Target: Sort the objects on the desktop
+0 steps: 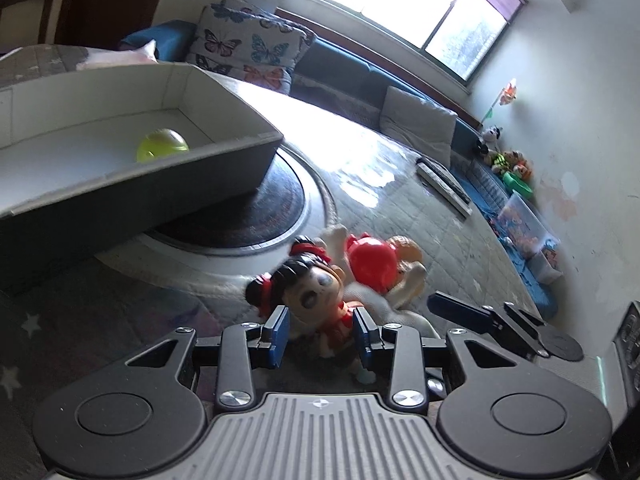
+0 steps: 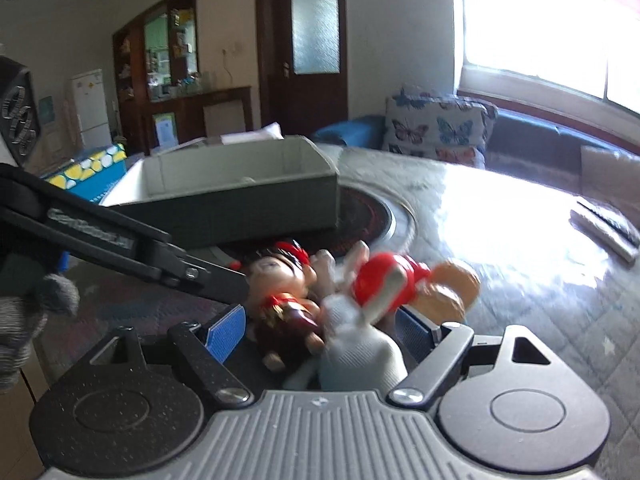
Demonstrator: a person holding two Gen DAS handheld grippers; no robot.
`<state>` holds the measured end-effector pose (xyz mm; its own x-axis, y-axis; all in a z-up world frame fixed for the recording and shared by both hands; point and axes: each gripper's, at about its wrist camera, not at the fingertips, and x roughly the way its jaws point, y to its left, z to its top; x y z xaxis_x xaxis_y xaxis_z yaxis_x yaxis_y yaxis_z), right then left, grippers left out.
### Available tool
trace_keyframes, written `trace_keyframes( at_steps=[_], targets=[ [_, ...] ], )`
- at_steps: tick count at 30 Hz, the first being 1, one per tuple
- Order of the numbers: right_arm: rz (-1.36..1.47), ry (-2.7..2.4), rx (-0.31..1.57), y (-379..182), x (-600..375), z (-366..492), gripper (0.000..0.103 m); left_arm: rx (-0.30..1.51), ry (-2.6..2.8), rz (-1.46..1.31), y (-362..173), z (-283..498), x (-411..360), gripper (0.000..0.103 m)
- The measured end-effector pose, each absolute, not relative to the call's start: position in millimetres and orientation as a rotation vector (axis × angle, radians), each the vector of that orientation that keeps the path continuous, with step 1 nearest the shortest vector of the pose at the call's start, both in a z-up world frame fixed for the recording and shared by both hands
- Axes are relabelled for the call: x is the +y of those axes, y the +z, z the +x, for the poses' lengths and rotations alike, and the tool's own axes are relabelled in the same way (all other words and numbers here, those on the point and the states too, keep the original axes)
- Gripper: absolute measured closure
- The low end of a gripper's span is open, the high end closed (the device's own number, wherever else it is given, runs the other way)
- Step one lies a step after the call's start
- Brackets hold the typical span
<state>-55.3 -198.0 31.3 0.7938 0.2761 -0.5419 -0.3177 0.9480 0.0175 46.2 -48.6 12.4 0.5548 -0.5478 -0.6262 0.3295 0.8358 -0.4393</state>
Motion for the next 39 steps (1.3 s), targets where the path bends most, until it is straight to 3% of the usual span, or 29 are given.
trace_keyframes(
  at_steps=[7,16,24,28,39],
  targets=[
    [-0.109,0.401,0.574,35.8,-172.4,-54.0,0.02,0.811,-0.491,-0.288,16.3,63.9,-37.7,0.066],
    [-0.147,0.379,0.654,18.5,-166.1,-42.1,0.036,0.832,-0.538,-0.279,10.8,85.6,-41.3,0.066],
    [-0.223,0.357,0.677,12.7,-158.9,-32.0,0.041,0.858,-0.559,-0.305,0.1,100.1,-39.5,0.063],
    [-0.217,0.34,0.697,9.3,-161.3,-24.3,0.052,0.863,-0.573,-0.331,-4.8,105.6,-38.1,0.06],
    [-0.21,0.344,0.703,9.0,-161.3,-17.2,0.052,0.886,-0.591,-0.401,-11.4,112.1,-32.0,0.058]
  ],
)
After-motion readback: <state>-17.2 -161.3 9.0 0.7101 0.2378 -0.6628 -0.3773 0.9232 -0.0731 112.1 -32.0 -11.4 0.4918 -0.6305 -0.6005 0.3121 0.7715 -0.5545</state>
